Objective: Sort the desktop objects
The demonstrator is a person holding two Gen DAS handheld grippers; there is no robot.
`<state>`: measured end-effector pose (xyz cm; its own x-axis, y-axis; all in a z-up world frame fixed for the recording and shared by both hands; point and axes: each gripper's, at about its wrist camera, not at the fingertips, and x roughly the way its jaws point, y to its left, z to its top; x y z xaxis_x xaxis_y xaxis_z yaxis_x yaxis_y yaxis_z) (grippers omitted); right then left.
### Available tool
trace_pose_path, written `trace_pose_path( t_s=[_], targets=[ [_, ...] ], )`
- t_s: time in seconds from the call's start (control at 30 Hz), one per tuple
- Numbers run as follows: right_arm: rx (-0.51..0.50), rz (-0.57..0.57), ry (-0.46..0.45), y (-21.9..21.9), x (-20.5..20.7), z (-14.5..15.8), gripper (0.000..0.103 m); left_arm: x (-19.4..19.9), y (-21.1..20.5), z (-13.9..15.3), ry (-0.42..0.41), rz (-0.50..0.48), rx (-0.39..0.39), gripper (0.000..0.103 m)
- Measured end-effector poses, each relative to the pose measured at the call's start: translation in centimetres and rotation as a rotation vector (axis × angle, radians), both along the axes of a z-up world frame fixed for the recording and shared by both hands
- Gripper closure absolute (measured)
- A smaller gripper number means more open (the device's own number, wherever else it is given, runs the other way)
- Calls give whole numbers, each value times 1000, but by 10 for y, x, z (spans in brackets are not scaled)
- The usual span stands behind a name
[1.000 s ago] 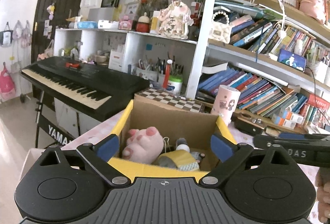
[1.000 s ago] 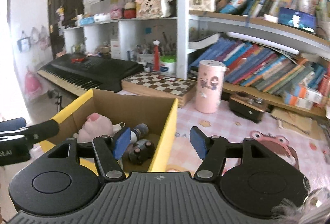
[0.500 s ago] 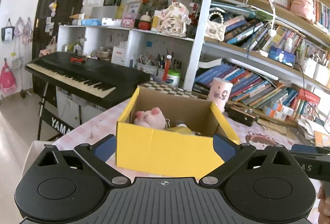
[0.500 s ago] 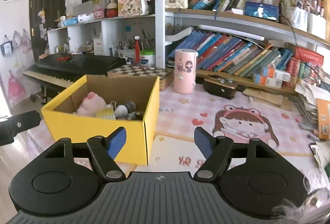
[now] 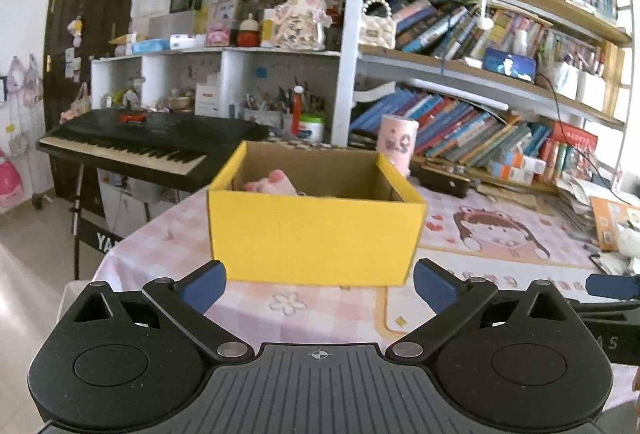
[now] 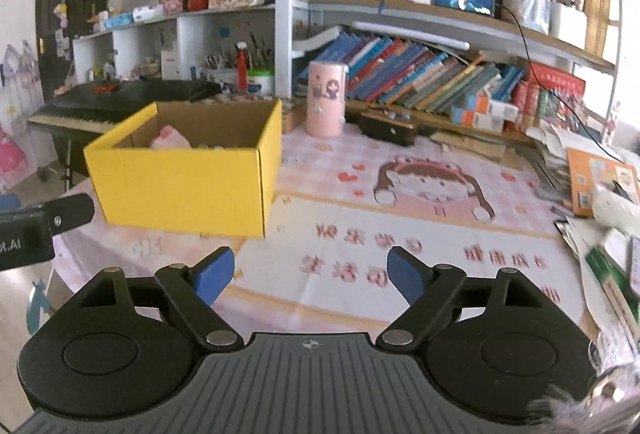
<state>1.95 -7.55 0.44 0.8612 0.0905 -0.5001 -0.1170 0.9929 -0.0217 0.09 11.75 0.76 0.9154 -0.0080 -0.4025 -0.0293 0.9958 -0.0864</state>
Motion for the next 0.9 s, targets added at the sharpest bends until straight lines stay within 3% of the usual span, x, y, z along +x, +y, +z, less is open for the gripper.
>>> trace_pose_path(
  t_s=[0.13, 0.9],
  targets=[
    [-6, -20, 19, -6, -15, -6, 17, -8, -13, -9, 27, -1, 42, 2],
    [19, -221, 87, -69, -60, -19, 7, -20, -73, -20, 100, -177, 81, 0]
  ],
)
